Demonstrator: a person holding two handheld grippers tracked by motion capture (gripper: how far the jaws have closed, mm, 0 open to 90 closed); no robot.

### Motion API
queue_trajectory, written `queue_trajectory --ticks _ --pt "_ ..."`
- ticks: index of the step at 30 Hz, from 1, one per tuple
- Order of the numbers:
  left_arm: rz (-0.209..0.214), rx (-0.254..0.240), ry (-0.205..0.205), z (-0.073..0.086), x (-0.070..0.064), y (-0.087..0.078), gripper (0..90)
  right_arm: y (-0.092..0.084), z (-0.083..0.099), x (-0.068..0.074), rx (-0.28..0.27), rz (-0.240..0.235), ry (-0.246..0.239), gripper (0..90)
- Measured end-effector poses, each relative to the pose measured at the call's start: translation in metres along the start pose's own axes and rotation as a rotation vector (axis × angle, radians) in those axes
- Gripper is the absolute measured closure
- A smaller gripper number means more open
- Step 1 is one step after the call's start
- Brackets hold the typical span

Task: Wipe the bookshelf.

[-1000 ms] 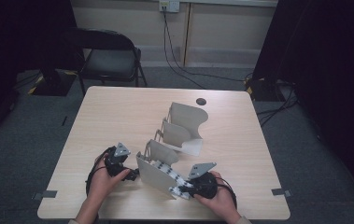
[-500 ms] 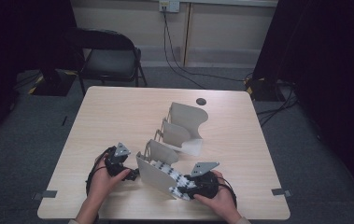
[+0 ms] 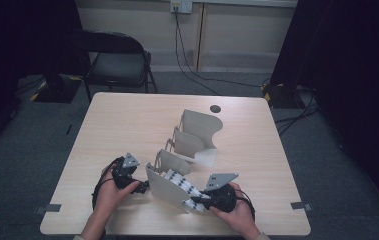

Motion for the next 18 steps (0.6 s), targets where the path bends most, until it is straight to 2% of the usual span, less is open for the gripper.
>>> queue_trajectory --ticks 6,10,13,18 --pt "-0.001 0.0 -0.003 0.0 0.0 0.0 0.0 -0.02 -0.035 -0.003 -0.113 0.015 -0.014 80.7" --pt "-0.001 0.002 0.007 0.0 0.0 0.0 0.0 -0.029 -0.058 -0.011 -0.171 0.029 0.015 80.7" --pt "-0.003 0.002 0.006 0.0 0.0 0.0 0.0 -0.026 -0.061 -0.017 -0.148 0.052 0.026 80.8" --pt "0.0 0.001 0.003 0.0 0.0 0.0 0.0 -0.009 -0.045 -0.017 -0.076 0.05 0.052 80.8"
Point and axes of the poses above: each handheld gripper's, and its own axes: y roughly forward along the jaws, z roughly out of its underside, x roughly to its left, the point moved 3 cm from there along y, roughly forward along the jaws, and after that the axes turned 11 degrees about -x, right-handed, at the moved point
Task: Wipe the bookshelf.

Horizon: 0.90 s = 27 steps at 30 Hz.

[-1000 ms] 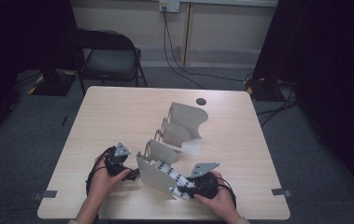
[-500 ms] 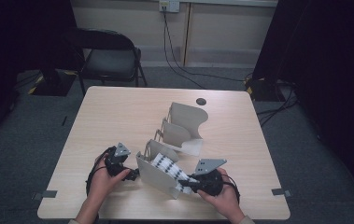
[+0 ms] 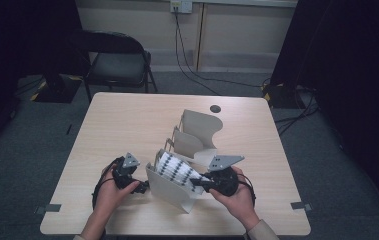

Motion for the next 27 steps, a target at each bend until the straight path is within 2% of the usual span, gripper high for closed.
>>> queue_trajectory --ticks 4,10,17,27 --pt "0.0 0.0 0.0 0.0 0.0 0.0 0.0 0.011 0.019 -0.001 0.043 0.003 0.028 80.8" --pt "0.0 0.0 0.0 0.0 0.0 0.0 0.0 0.022 0.036 -0.001 0.088 0.015 0.032 80.8" --pt "0.001 0.0 0.001 0.0 0.0 0.0 0.0 0.026 0.048 -0.001 0.1 0.008 0.045 80.6" --pt "0.001 0.0 0.001 0.0 0.0 0.0 0.0 0.028 0.058 0.006 0.13 -0.013 0.027 80.5"
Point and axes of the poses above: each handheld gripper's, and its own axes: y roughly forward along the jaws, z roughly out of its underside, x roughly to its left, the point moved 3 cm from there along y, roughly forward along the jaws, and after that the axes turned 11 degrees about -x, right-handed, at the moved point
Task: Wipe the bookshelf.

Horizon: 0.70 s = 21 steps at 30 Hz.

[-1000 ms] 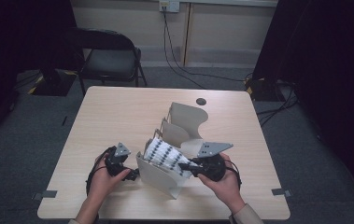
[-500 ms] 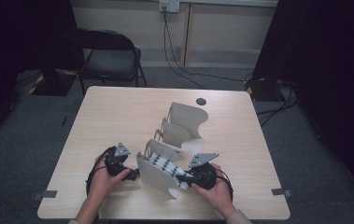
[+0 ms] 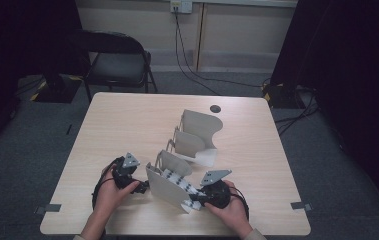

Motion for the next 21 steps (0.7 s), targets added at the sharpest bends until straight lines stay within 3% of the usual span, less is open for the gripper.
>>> queue_trajectory --ticks 8,16,21 --pt "0.0 0.0 0.0 0.0 0.0 0.0 0.0 -0.016 -0.013 0.005 -0.02 -0.004 -0.037 80.6" --pt "-0.002 0.001 0.003 0.0 0.0 0.0 0.0 -0.044 -0.05 0.011 -0.113 0.004 -0.091 80.6" --pt "-0.002 0.001 0.003 0.0 0.0 0.0 0.0 -0.048 -0.073 0.01 -0.167 0.025 -0.101 80.6"
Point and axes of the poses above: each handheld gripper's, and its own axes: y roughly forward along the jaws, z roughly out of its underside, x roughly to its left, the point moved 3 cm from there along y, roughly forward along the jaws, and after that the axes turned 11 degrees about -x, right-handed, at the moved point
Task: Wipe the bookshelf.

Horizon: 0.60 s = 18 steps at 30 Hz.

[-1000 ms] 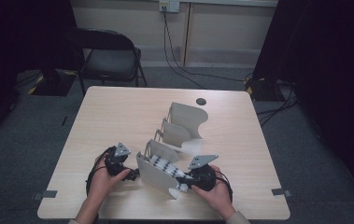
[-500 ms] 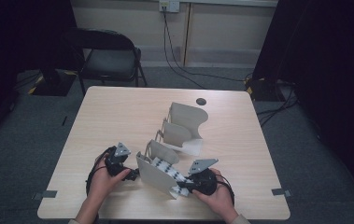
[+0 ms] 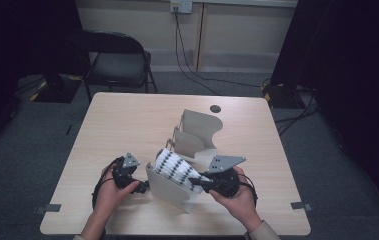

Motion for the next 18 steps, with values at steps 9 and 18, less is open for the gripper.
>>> queue_trajectory --ticks 9,18 --pt "0.001 0.001 0.0 0.0 0.0 0.0 0.0 0.019 0.02 -0.003 0.069 0.003 0.019 80.6" --pt "0.003 -0.001 -0.004 0.0 0.0 0.0 0.0 0.032 0.05 -0.005 0.131 0.005 0.049 80.6"
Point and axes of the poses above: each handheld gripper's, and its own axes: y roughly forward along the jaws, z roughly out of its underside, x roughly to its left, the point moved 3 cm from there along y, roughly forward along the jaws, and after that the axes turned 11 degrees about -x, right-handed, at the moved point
